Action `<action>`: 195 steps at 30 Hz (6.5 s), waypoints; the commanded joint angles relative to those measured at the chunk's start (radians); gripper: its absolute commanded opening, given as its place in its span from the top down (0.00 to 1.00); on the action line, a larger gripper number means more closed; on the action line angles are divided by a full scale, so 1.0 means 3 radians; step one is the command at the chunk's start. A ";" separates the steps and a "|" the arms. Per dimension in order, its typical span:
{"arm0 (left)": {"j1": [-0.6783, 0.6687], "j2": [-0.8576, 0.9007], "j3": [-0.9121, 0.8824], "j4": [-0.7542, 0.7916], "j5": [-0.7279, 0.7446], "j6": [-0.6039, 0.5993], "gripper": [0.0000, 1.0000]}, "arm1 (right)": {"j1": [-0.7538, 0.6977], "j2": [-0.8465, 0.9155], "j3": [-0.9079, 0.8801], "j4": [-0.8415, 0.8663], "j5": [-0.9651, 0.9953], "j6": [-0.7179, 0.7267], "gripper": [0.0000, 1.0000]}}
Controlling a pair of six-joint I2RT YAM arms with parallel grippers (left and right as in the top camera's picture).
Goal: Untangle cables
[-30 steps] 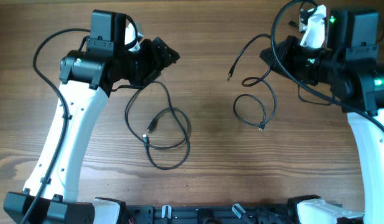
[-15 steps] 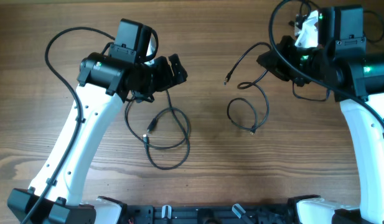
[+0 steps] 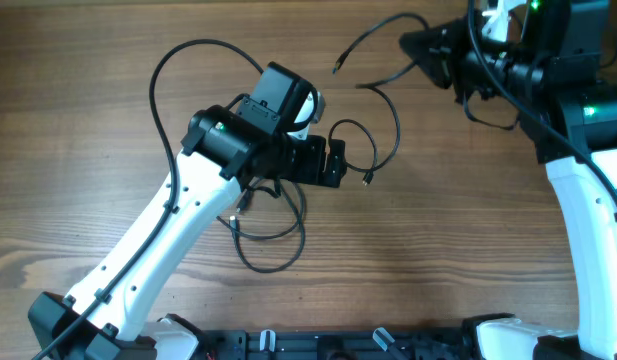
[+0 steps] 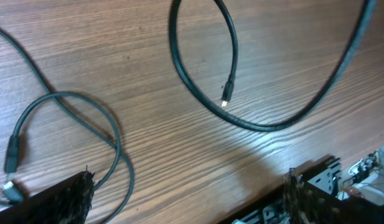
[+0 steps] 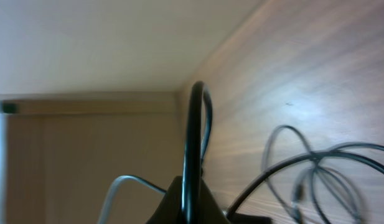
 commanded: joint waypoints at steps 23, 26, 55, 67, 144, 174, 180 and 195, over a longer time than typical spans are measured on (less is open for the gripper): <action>-0.0017 0.0354 -0.0025 -0.0008 -0.0017 -0.0765 0.04 | 0.0014 0.0000 0.0010 -0.0239 -0.0291 0.0292 0.96; -0.0017 0.0354 -0.0025 -0.0058 -0.0015 -0.0970 0.00 | 0.0014 0.0000 0.0010 -0.0298 -0.0290 0.0290 0.96; -0.0028 0.0596 -0.0028 0.0196 -0.1158 -0.1195 0.85 | -0.0303 0.0000 0.0010 -0.0833 0.0769 -0.0432 0.96; 0.0045 0.0596 -0.0028 0.0375 -0.1623 -0.1464 0.93 | -0.0388 0.0001 -0.0018 -0.1881 0.3042 -0.0585 0.96; 0.0334 0.0596 -0.0028 0.0284 -0.1123 -0.1615 0.00 | -0.0378 0.0001 -0.0921 -0.0997 0.2379 -0.0069 0.96; 0.0334 0.0596 -0.0028 0.0284 -0.1123 -0.1615 0.00 | -0.0116 0.0275 -0.0922 -0.0701 0.2202 -0.0061 0.96; 0.0334 0.0596 -0.0028 0.0284 -0.1123 -0.1615 0.00 | -0.0116 0.0275 -0.0922 -0.0671 0.1958 -0.0168 0.96; 0.0296 0.0596 -0.0028 0.0421 -0.1049 -0.1626 0.00 | -0.0116 0.0277 -0.0922 -0.0628 0.2063 -0.0580 0.96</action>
